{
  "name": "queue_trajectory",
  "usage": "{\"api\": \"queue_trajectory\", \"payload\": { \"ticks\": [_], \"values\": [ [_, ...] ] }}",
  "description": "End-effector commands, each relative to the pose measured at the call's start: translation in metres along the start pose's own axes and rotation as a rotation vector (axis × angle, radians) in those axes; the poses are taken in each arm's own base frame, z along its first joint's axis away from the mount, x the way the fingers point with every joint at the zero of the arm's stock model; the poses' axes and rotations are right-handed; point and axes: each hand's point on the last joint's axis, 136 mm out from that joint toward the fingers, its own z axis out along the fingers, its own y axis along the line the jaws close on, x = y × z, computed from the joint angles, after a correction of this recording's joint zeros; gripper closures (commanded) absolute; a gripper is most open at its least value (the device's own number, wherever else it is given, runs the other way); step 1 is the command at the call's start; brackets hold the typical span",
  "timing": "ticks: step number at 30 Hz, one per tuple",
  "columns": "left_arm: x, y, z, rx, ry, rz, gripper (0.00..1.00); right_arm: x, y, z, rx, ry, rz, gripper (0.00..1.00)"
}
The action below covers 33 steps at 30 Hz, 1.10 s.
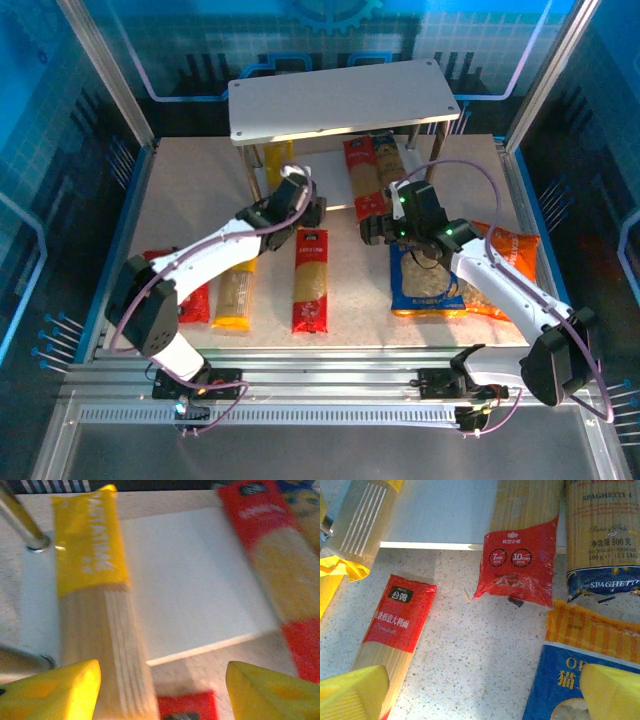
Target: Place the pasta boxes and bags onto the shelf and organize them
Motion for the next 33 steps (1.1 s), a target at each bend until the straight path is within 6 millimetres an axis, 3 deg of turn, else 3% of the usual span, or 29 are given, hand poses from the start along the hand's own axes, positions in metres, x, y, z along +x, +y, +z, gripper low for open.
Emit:
{"api": "queue_trajectory", "payload": {
  "ticks": [1, 5, 7, 10, 25, 33],
  "values": [
    [0.042, 0.003, -0.029, 0.012, 0.094, 0.004, 0.18, 0.003, -0.002, -0.008, -0.008, -0.005, 0.008, 0.01],
    [0.095, 0.003, -0.05, 0.071, 0.193, -0.079, 0.17, 0.001, -0.003, -0.012, -0.012, -0.025, 0.011, 0.01],
    [0.117, -0.001, -0.055, 0.124, 0.25, -0.142, 0.02, 0.0, -0.002, -0.014, -0.016, -0.03, 0.012, 0.0],
    [0.14, -0.017, -0.056, 0.206, 0.312, -0.189, 0.01, -0.002, -0.002, -0.016, -0.023, -0.039, 0.016, 0.0],
    [0.2, -0.026, -0.023, 0.101, 0.486, -0.138, 0.01, 0.001, -0.01, -0.031, -0.004, -0.081, 0.032, 0.0],
    [0.21, -0.034, -0.009, 0.081, 0.516, -0.116, 0.01, 0.0, -0.013, -0.034, -0.004, -0.095, 0.039, 0.0]
  ]
}}
